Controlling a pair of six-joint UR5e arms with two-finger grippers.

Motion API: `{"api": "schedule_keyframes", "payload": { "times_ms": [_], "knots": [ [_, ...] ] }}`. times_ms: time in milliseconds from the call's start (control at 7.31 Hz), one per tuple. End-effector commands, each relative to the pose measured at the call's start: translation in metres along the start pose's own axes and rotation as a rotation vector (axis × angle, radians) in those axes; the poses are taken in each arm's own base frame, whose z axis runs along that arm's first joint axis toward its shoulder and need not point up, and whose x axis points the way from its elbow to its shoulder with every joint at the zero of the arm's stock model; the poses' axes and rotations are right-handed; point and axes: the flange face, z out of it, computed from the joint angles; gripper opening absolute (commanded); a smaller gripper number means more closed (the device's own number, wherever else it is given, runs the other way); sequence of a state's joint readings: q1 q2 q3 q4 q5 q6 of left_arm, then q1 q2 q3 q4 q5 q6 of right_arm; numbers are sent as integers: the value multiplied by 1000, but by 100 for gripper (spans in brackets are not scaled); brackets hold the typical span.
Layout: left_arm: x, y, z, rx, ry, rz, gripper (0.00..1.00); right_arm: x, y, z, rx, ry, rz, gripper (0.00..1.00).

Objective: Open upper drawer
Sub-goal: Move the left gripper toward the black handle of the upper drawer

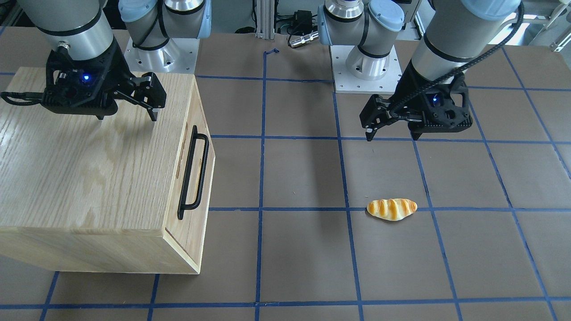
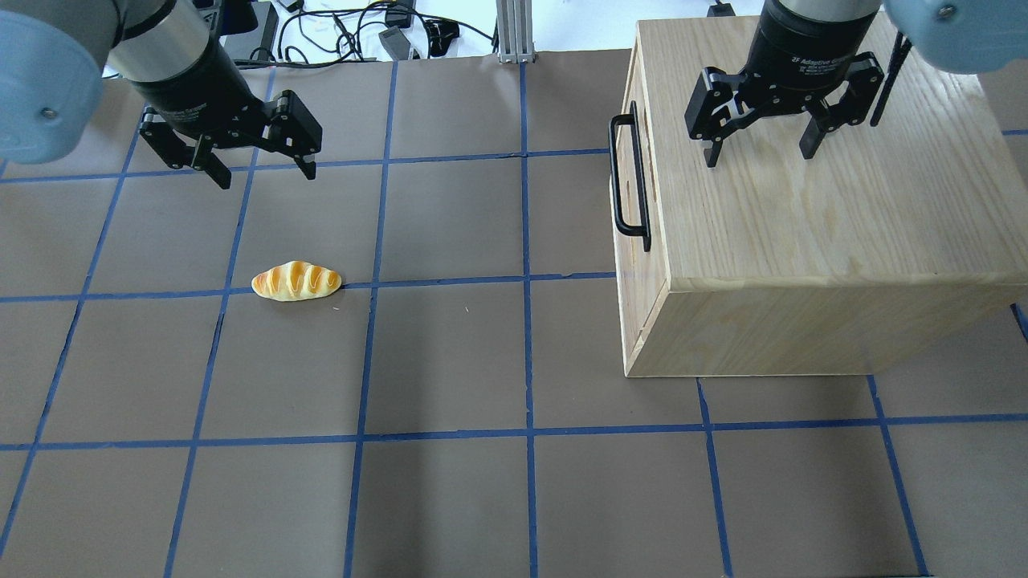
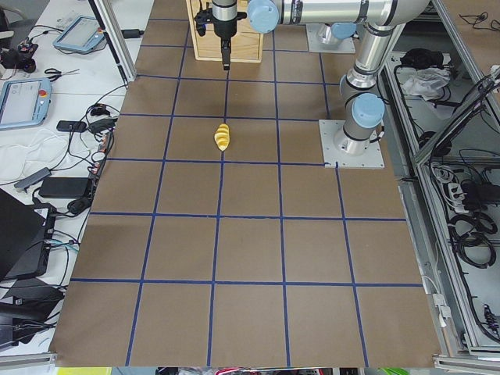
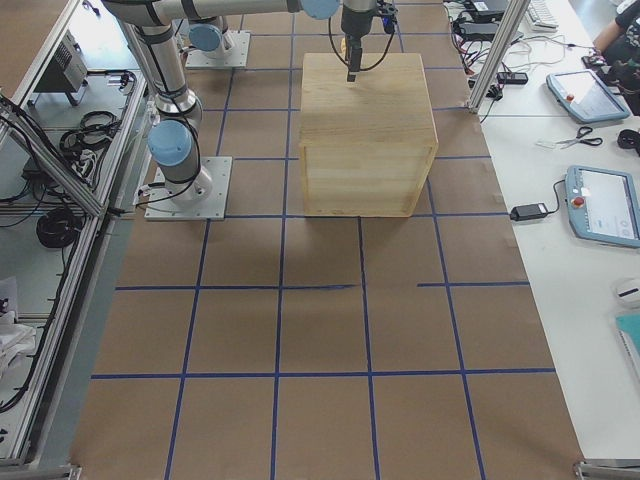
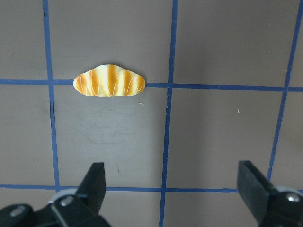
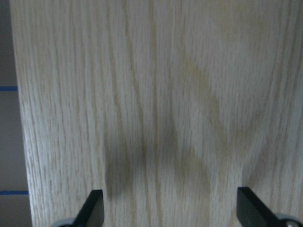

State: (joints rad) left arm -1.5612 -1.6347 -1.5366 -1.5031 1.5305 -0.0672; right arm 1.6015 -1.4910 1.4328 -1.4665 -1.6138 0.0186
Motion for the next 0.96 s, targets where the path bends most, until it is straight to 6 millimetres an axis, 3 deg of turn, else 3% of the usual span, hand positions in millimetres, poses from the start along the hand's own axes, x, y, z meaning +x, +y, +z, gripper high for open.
{"api": "schedule_keyframes", "payload": {
  "times_ms": [0,410,684,821],
  "knots": [
    [45,6,7,0,87,-28,100,0,0,0,0,0,0,100],
    [128,9,36,42,157,-30,100,0,0,0,0,0,1,100],
    [169,6,56,53,272,24,100,0,0,0,0,0,1,100],
    [178,-1,64,79,292,43,100,0,0,1,-1,0,0,100]
  ]
}}
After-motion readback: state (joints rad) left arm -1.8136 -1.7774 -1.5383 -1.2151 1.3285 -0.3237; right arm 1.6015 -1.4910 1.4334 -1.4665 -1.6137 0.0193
